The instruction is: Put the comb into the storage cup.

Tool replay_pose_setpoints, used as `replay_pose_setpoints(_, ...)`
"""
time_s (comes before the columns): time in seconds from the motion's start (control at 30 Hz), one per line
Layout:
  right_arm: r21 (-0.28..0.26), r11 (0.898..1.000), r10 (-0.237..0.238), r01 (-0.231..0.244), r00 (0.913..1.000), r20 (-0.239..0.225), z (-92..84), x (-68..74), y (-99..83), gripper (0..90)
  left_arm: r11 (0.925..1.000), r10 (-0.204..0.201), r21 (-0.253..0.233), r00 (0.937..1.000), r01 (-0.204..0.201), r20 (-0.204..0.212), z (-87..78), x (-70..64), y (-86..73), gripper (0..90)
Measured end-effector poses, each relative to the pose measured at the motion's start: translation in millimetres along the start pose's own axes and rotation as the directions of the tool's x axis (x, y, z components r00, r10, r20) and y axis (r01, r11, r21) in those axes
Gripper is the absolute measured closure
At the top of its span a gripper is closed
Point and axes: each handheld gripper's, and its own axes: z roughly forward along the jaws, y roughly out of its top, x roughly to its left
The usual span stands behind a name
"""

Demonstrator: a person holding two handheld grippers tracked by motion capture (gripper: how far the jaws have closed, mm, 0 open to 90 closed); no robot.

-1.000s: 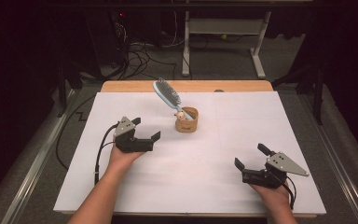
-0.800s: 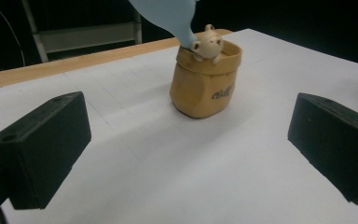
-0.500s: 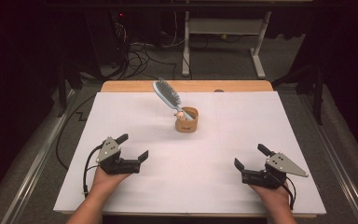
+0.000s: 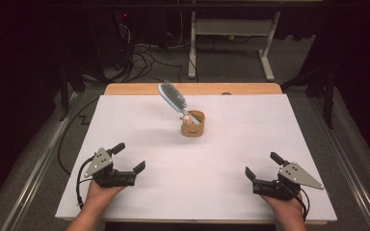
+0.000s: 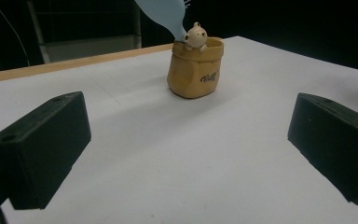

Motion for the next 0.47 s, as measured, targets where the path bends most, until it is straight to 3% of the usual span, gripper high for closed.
replay_pose_setpoints(0.47, -0.011, 1.000, 0.011, -0.011, 0.9999, -0.003, -1.0, -6.1, 0.2, 0.1, 0.9999, 0.014, -0.006, 0.9995, -0.014, -0.028, -0.5, -2.6, 1.5, 0.0)
